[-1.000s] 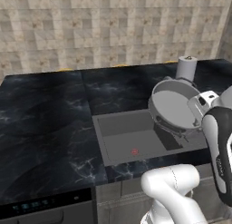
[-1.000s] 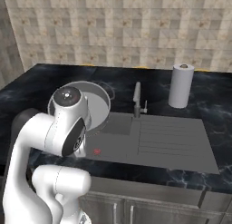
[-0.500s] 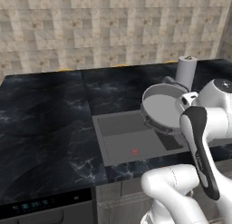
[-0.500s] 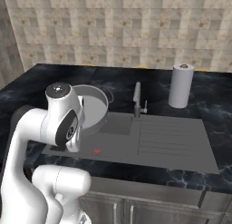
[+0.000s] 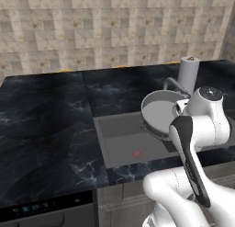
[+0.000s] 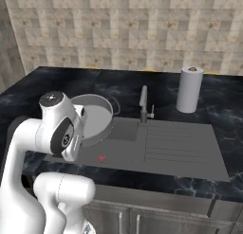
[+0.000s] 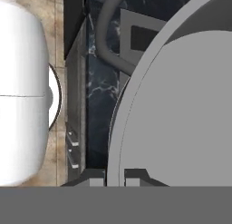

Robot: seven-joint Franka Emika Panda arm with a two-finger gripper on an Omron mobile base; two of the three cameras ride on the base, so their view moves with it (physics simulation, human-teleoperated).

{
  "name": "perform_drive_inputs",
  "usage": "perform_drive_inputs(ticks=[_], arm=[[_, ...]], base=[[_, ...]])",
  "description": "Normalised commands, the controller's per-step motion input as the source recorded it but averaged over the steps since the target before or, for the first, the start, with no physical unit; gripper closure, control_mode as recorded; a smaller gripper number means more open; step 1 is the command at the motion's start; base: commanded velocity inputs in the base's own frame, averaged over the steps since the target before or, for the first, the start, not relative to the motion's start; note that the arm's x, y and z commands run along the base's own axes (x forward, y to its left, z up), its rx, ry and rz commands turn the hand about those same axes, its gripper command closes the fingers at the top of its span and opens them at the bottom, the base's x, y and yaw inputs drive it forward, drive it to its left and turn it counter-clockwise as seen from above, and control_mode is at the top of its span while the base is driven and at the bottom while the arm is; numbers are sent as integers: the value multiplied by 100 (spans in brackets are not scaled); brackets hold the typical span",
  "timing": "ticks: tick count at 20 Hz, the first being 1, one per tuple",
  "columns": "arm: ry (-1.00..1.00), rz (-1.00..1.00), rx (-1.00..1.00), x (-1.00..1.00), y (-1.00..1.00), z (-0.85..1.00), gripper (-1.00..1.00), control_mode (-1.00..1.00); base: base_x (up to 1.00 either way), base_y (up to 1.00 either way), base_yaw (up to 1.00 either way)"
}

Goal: Move the pot and pan from the stove into the sink.

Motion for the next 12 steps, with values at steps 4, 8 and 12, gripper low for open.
perform_drive_inputs(ticks=[4, 8, 12], arm=[[0, -12, 0, 30, 28, -18, 100, -100], [1, -12, 0, 37, 30, -19, 100, -100], [0, -11, 0, 35, 28, -16, 100, -100]], base=[[0, 0, 0], [0, 0, 0], [0, 0, 0]])
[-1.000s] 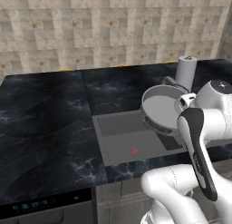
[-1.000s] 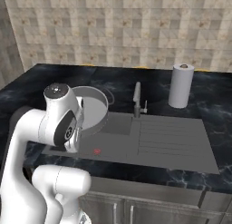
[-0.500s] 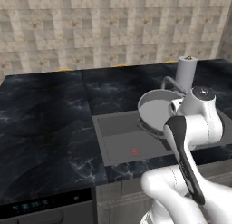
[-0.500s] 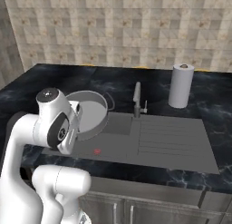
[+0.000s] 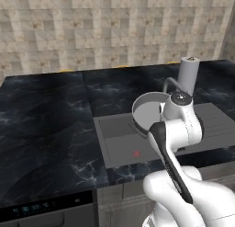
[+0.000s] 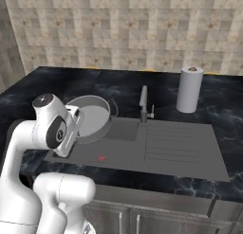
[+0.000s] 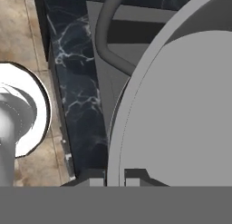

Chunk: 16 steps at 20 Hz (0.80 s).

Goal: Move the pot and pan from the stove into the sink.

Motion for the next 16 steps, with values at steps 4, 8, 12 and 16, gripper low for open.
perform_drive_inputs(ticks=[4, 8, 12, 16], arm=[[0, -4, 0, 12, 8, -4, 100, -100], [0, 4, 9, 0, -13, -1, 100, -100], [0, 3, 16, 0, -14, -1, 100, -100], [0, 0, 8, 0, 0, 0, 100, -100]], base=[[0, 0, 0], [0, 0, 0], [0, 0, 0], [0, 0, 0]])
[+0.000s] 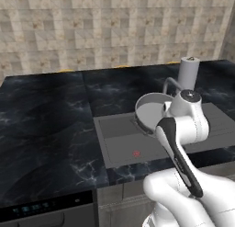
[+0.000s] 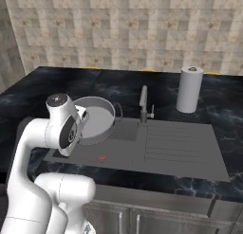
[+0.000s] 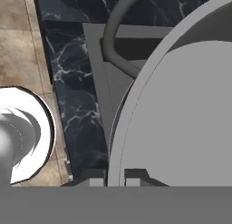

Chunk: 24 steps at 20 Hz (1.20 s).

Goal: Move the pot and pan from the stove into the sink.

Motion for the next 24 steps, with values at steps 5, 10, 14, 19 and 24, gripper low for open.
perform_drive_inputs(ticks=[5, 10, 14, 19, 24], arm=[[5, 0, 0, 6, 11, -23, 100, -100], [7, 0, 1, 8, 11, -33, 100, -100], [5, 0, 3, 19, 7, -23, 100, -100], [5, -1, 7, 35, 6, -22, 100, -100], [7, -3, 7, 45, 7, -25, 100, -100]], base=[[0, 0, 0], [0, 0, 0], [0, 0, 0], [0, 0, 0], [0, 0, 0]])
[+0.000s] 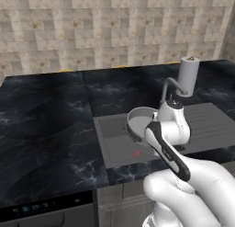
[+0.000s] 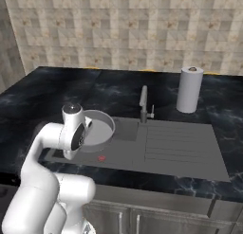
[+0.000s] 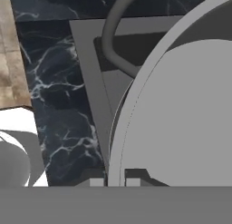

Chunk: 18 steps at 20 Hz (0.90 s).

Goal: Move the pot and pan from the stove into the sink.

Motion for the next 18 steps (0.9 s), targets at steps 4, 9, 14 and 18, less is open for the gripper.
perform_drive_inputs(ticks=[4, 9, 14, 18], arm=[[7, -3, 3, 49, 8, -26, 100, -100], [5, -5, 1, 55, 9, -25, 100, -100], [4, -7, 0, 60, 11, -25, 100, -100], [7, -8, 0, 59, 7, -33, 100, -100]], base=[[0, 0, 0], [0, 0, 0], [0, 0, 0], [0, 0, 0]])
